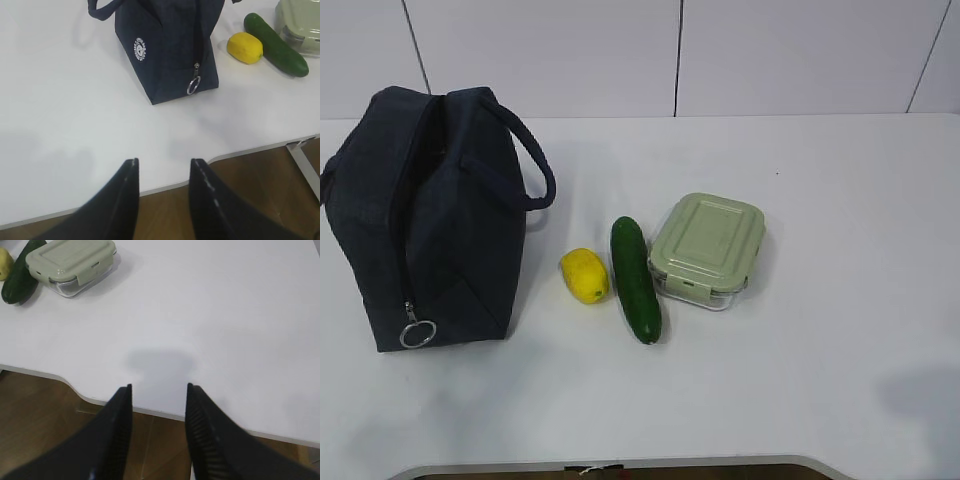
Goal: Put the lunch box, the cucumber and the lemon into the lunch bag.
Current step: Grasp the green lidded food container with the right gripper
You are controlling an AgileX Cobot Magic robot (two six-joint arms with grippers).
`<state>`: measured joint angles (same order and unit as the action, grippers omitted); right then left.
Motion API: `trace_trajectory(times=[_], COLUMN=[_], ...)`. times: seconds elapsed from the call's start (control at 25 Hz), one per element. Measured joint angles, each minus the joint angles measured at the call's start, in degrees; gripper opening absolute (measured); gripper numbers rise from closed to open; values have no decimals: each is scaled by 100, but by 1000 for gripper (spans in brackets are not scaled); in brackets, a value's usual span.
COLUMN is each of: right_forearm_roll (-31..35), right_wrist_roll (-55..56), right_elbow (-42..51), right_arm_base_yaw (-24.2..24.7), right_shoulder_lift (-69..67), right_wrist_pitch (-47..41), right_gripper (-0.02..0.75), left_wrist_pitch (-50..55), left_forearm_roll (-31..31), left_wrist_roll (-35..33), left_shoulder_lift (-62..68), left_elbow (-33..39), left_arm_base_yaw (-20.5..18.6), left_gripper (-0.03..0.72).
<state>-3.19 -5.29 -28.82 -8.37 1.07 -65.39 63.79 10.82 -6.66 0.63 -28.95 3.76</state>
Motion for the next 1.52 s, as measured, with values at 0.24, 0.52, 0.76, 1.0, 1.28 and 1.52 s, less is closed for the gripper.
trace_trajectory(times=[0.24,0.52,0.76,1.0,1.28,1.52], right_forearm_roll=[0,23,277,868,1810,2580], right_wrist_roll=[0,34,313,482,529,529], right_elbow=[0,0,-62,-62,-62,-62], right_arm_base_yaw=[0,0,0,0,0,0], right_shoulder_lift=[0,0,-202,-845,-1884,-2963], right_wrist_pitch=[0,0,146,603,1242,1589], right_gripper=[300,300,300,300,300,300], left_wrist_pitch=[0,0,0,0,0,0], left_forearm_roll=[0,10,10,10,10,10], left_wrist_roll=[0,-3,-3,-3,-3,-3], left_shoulder_lift=[0,0,0,0,0,0], left_elbow=[0,0,0,0,0,0], left_arm_base_yaw=[0,0,0,0,0,0], left_gripper=[239,239,239,239,239,239])
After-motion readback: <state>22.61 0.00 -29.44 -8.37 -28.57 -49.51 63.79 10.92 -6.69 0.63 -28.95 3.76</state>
